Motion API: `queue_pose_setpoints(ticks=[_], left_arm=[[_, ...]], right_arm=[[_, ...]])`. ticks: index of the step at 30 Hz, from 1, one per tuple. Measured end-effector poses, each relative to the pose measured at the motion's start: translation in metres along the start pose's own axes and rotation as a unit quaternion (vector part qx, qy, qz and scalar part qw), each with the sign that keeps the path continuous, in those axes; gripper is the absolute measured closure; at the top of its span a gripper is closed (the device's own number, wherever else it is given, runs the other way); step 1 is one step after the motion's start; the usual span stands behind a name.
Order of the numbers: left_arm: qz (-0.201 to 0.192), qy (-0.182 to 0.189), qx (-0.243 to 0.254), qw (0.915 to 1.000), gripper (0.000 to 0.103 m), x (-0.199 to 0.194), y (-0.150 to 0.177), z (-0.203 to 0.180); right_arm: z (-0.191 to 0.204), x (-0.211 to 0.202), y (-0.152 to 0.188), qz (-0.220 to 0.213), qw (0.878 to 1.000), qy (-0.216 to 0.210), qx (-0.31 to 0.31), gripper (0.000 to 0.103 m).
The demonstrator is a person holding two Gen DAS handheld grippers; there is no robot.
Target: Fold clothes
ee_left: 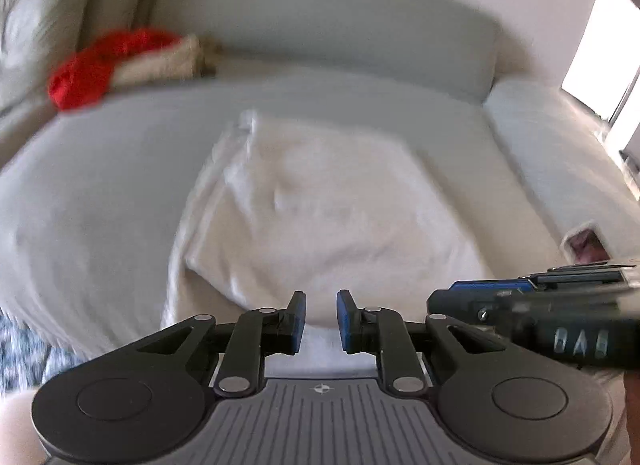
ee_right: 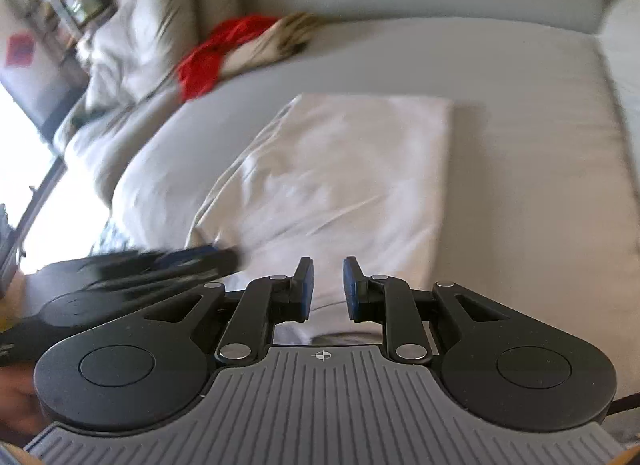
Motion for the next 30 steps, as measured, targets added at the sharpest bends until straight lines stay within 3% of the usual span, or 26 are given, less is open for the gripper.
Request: queue_pose_setpoints(ticks=[2, 4, 6, 8, 10, 14, 18, 21, 25, 30], left_arm=[[0.03, -0.016, 0.001, 0.9994, 0.086, -0.006, 0.004, 0.007], [0.03, -0.011, -0.015, 0.9994, 0.086, -0.02, 0.0, 0.027], [0.016, -0.003, -0.044, 0.9989, 0.083, -0.034, -0.01, 0.049], [-0.012, 0.004, -0.086, 0.9962, 0.051, -0.042, -0.028, 0.074], [-0.041, 0.011, -0.127, 0.991, 0.041, -0.044, -0.046, 0.096], [-0.026, 0.037, -0.169, 0.9845, 0.031, -0.019, -0.072, 0.109], [0.009, 0.085, -0.199, 0.9762, 0.03, 0.012, -0.08, 0.105], [0.028, 0.112, -0.218, 0.9692, 0.031, 0.033, -0.084, 0.1], [0.051, 0.15, -0.197, 0.9676, 0.031, 0.042, -0.094, 0.09], [0.08, 0.188, -0.173, 0.9635, 0.031, 0.065, -0.105, 0.075]], right_arm=[[-0.006, 0.002, 0.012, 0.021, 1.0, 0.012, 0.003, 0.088], [-0.018, -0.01, 0.021, 0.029, 0.999, 0.015, 0.024, 0.088], [-0.029, -0.023, 0.03, 0.037, 0.998, 0.018, 0.045, 0.062], [-0.043, -0.041, 0.037, 0.021, 0.997, 0.007, 0.071, 0.047], [-0.061, -0.061, 0.033, -0.025, 0.993, -0.013, 0.117, 0.041], [-0.099, -0.065, 0.017, -0.088, 0.968, -0.057, 0.226, 0.029], [-0.119, -0.04, 0.012, -0.094, 0.947, -0.106, 0.29, 0.027], [-0.133, -0.021, 0.012, -0.099, 0.935, -0.12, 0.32, 0.023], [-0.147, -0.004, 0.005, -0.104, 0.92, -0.152, 0.345, 0.024], [-0.154, 0.014, -0.014, -0.086, 0.926, -0.167, 0.328, 0.03]])
Point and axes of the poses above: each gripper's, at about its wrist camera, not at the fingertips, and x roughly the way its jaws point, z to its left, y to its underside, the point moved 5 cm from there along x, roughly the way its jaws point, and after that the axes turned 9 degrees about -y, right-handed, at the moved point
